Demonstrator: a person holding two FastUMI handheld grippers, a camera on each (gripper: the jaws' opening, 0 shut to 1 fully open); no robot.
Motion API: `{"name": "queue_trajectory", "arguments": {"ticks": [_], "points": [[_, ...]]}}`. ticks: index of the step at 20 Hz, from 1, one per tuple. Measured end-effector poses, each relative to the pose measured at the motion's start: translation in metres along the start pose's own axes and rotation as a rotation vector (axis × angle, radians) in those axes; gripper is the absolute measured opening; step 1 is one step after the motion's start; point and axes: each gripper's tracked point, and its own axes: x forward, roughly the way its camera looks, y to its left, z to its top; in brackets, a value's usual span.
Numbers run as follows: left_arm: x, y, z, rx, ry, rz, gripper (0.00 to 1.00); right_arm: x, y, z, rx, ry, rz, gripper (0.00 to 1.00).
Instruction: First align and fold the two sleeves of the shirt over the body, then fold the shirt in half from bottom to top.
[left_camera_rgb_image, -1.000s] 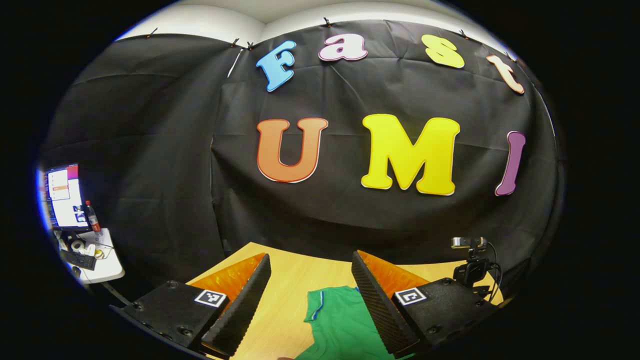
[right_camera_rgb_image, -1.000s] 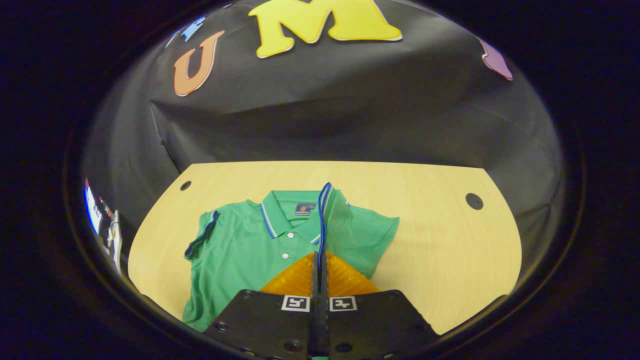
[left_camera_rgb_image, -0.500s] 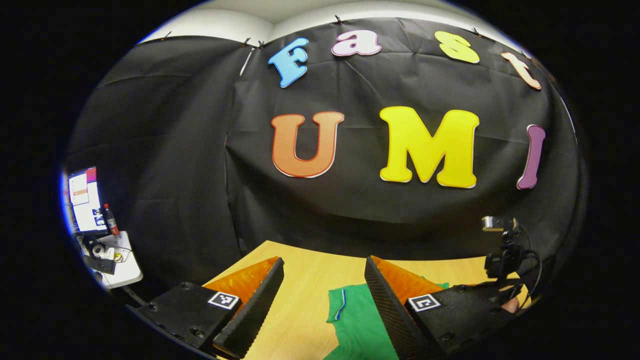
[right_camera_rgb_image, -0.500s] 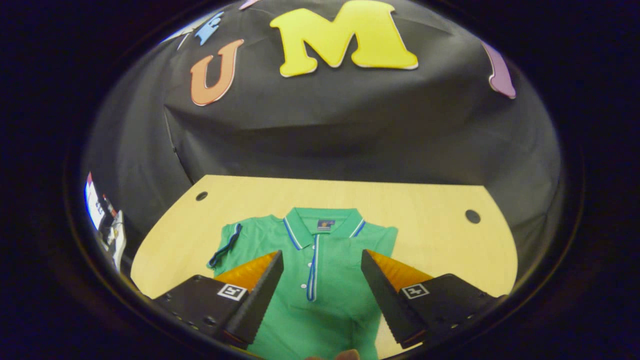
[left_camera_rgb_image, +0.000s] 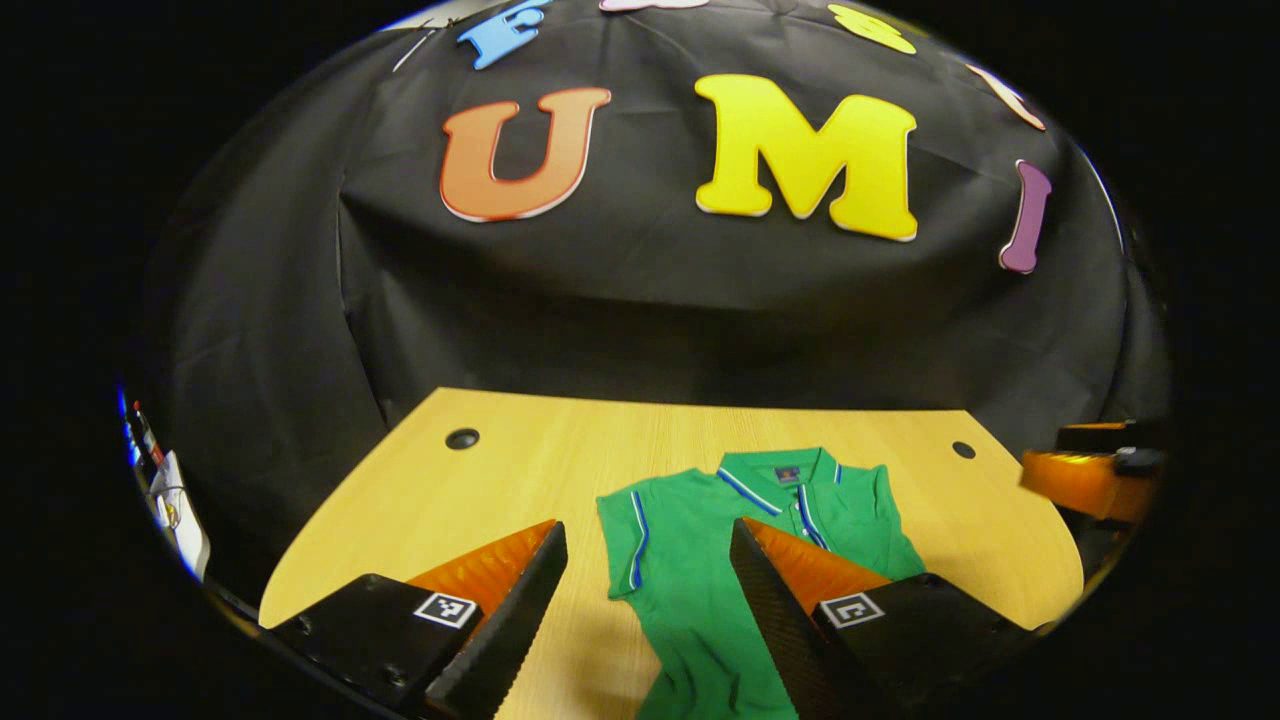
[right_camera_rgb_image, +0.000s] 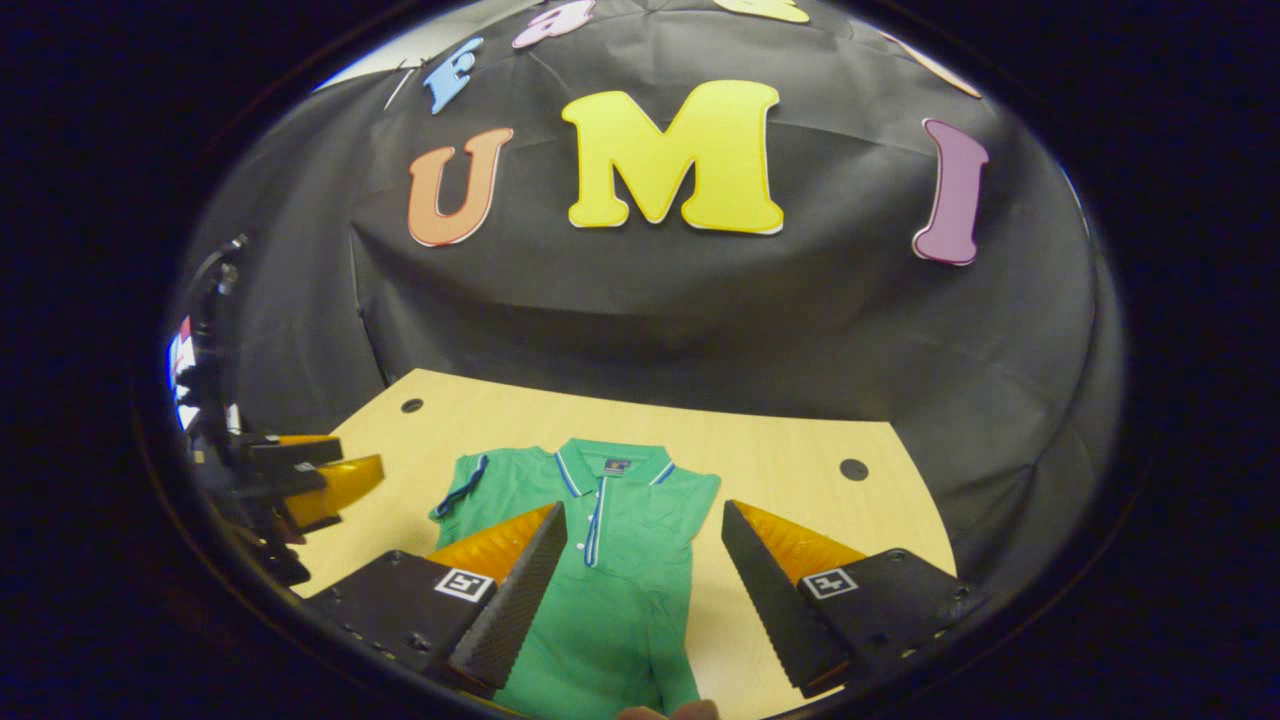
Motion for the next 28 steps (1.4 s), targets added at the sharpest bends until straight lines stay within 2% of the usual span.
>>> {"name": "queue_trajectory", "arguments": {"ticks": [4,5,6,11,14,16,17,18,19,21,22,23,28], "points": [[0.052,0.010,-0.036,0.010,0.109,0.002,1.00,-0.016,-0.008,-0.004,-0.015,0.008,-0.025,0.96],[0.064,0.012,-0.042,0.015,0.124,0.005,1.00,-0.018,-0.008,-0.008,-0.025,0.017,-0.028,0.92],[0.075,0.016,-0.050,0.021,0.141,0.009,1.00,-0.020,-0.007,-0.010,-0.033,0.026,-0.029,0.96],[0.114,0.025,-0.082,0.040,0.223,0.013,1.00,-0.020,-0.007,-0.025,-0.032,0.074,-0.026,0.95],[0.126,0.035,-0.087,0.063,0.231,0.027,1.00,-0.013,-0.009,-0.028,-0.024,0.094,-0.032,0.96],[0.129,0.036,-0.089,0.062,0.232,0.016,0.89,-0.006,-0.011,-0.024,-0.011,0.084,-0.040,0.96],[0.132,0.037,-0.090,0.056,0.237,0.010,0.78,-0.003,-0.011,-0.025,-0.006,0.084,-0.043,0.96],[0.135,0.038,-0.092,0.050,0.242,0.004,0.73,0.000,-0.012,-0.025,-0.002,0.091,-0.043,0.96],[0.134,0.039,-0.090,0.049,0.237,-0.005,0.48,0.002,-0.010,-0.027,0.002,0.097,-0.043,0.96],[0.134,0.046,-0.083,0.060,0.220,0.006,0.34,0.004,-0.008,-0.027,0.012,0.105,-0.041,0.96],[0.135,0.050,-0.083,0.074,0.217,0.015,0.14,0.005,-0.006,-0.027,0.015,0.107,-0.038,0.96],[0.134,0.050,-0.080,0.084,0.217,0.009,0.17,0.006,-0.005,-0.026,0.015,0.103,-0.038,0.96],[0.120,0.050,-0.048,0.041,0.164,0.031,0.15,0.004,0.003,-0.018,0.019,0.081,-0.032,0.96]]}}
